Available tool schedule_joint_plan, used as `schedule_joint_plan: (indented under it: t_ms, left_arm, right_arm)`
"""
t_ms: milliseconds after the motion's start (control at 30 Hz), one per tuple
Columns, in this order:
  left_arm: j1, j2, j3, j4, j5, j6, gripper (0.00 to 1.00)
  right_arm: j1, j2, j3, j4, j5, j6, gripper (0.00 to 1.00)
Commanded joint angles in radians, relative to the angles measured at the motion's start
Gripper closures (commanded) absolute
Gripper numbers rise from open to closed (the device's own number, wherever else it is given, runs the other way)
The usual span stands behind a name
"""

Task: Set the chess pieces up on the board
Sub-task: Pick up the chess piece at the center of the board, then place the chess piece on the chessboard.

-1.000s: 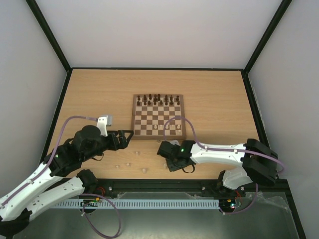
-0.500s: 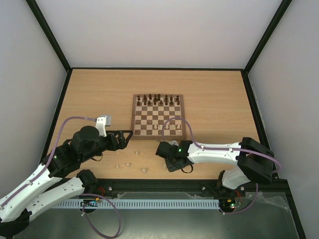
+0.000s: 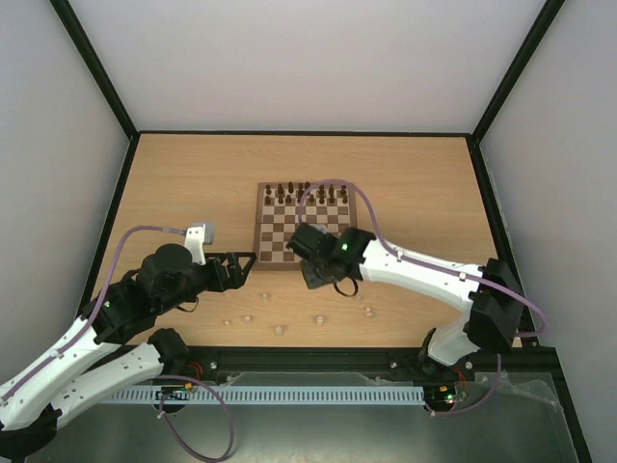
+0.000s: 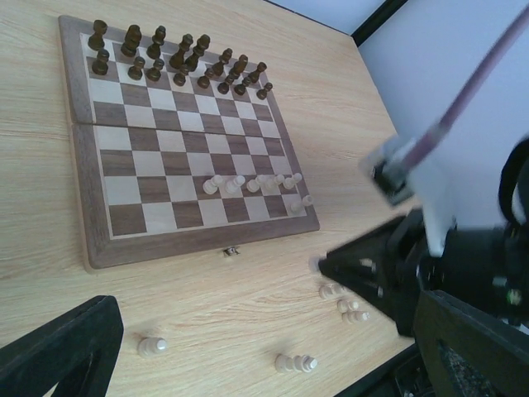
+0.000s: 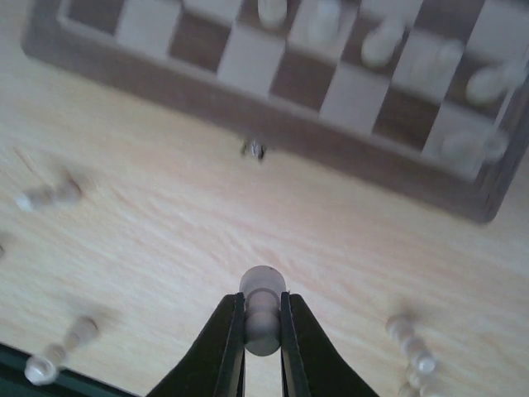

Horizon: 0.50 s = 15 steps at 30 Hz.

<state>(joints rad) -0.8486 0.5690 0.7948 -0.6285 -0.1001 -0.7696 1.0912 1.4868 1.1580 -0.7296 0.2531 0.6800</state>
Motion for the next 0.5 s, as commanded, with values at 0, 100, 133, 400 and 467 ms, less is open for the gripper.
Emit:
schedule_joint_plan:
  t_ms: [0, 100, 133, 400, 467]
  left_arm:
    - [-0.003, -0.009, 0.011, -0.03, -0.011, 0.012, 0.0]
    - [-0.003, -0.015, 0.013, -0.039, -0.012, 0.016, 0.01]
    - [-0.003, -0.022, 0.011, -0.041, -0.011, 0.016, 0.0]
    - [-0.003, -0.081, 0.005, -0.04, -0.002, 0.016, 0.01]
    - [-0.003, -0.088, 0.006, -0.045, 0.003, 0.016, 0.0]
  right_arm:
    - [-0.078, 0.096, 0.17, -0.102, -0.024, -0.17, 0.92]
    - [-0.123, 0.19, 0.304, -0.116, -0.065, -0.232, 0.93]
    - [-0.13, 0.22, 0.342, -0.122, -0.072, -0.248, 0.93]
    - [-0.155, 0.447, 0.556, -0.146, -0.135, -0.317, 0.94]
    - [-0.158, 0.486, 0.58, -0.148, -0.142, -0.323, 0.94]
